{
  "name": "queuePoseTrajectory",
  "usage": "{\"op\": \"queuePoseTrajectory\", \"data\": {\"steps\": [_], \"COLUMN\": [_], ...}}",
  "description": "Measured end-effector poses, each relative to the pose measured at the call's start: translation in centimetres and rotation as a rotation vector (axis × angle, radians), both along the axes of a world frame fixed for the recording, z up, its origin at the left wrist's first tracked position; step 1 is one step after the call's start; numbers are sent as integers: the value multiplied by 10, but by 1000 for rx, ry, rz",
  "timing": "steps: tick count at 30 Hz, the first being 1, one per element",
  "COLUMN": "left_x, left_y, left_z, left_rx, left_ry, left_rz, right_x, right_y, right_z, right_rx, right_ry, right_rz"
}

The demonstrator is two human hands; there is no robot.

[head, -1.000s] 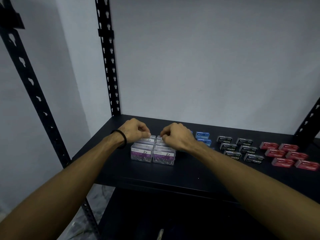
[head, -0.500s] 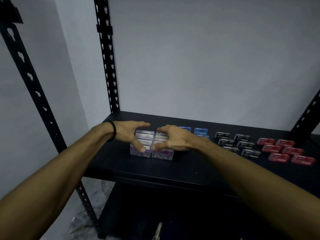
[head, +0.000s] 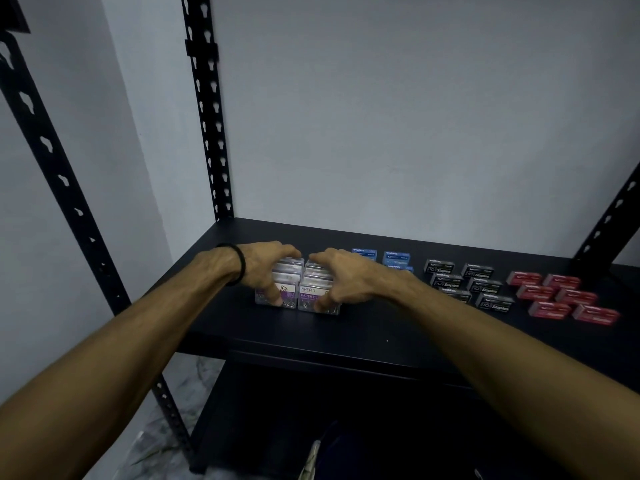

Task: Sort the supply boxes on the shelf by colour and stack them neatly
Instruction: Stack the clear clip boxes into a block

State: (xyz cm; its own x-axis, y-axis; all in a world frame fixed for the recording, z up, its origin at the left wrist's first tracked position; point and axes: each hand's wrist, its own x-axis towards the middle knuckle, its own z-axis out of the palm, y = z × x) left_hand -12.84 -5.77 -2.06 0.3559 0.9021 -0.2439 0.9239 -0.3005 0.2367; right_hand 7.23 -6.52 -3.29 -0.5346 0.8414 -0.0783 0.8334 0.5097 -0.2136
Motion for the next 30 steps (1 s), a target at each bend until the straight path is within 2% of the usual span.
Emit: {"op": "queuePoseTrajectory", "data": {"steps": [30], "left_x": [1], "left_y": [2], "left_z": [8], "left_rx": [-39], "left_ry": [22], "left_rz": [-12], "right_x": [14], "right_y": [0], "right_z": [9], "right_rx": [-34], "right_ry": [13], "right_rz": [-22]}}
